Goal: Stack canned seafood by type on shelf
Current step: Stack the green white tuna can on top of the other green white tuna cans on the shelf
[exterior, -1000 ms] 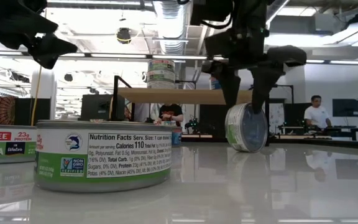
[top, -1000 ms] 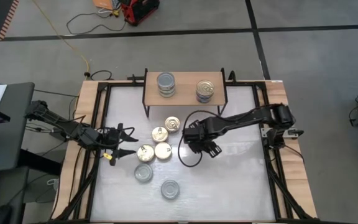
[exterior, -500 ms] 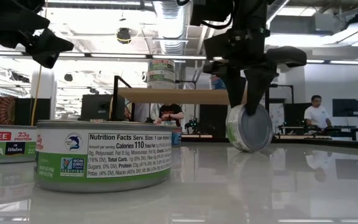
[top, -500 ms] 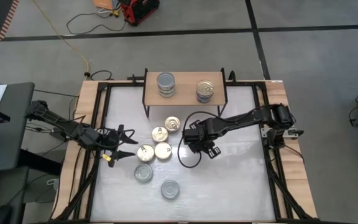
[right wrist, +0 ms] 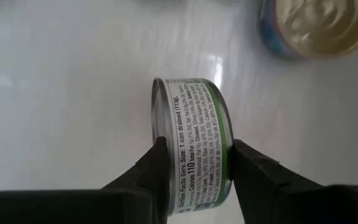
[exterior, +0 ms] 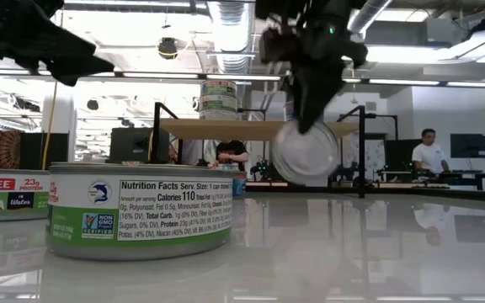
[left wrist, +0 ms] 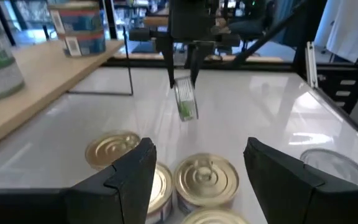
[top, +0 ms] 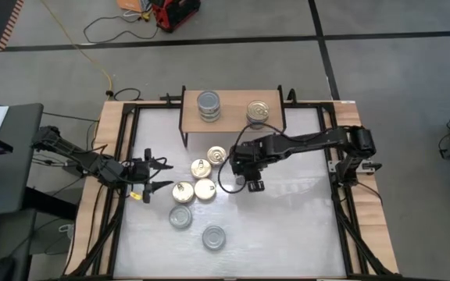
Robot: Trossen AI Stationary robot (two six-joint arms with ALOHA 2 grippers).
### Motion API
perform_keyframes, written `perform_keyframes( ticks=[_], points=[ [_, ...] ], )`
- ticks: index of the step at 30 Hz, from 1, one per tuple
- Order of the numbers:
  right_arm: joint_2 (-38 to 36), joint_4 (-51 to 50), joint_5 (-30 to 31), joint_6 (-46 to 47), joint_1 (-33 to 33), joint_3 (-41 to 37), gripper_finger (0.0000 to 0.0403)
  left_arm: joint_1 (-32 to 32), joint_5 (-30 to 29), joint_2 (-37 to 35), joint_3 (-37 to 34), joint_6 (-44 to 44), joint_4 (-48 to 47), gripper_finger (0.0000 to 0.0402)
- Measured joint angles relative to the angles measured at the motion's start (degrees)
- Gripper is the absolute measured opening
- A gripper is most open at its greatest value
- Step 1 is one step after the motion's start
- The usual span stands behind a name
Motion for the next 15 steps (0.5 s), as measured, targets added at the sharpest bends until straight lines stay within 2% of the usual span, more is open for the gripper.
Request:
perform_keyframes(
  ticks=[5,9,15],
  points=[
    [-1.84,3.06,-0.3,6.87,-0.07,4.78,0.0163,0.0,-0.19,0.01,0.0,3.0,0.62,0.0233],
    [-1.84,4.33,-1.83,10.03,-1.08,11.77,0.0163,0.0,-0.21,0.01,0.0,5.26,0.74,0.0233],
    [-1.77,7.78,-5.96,10.96,-6.6,19.83,0.0163,0.0,0.62,-0.01,0.0,10.39,1.86,0.0233]
  ],
)
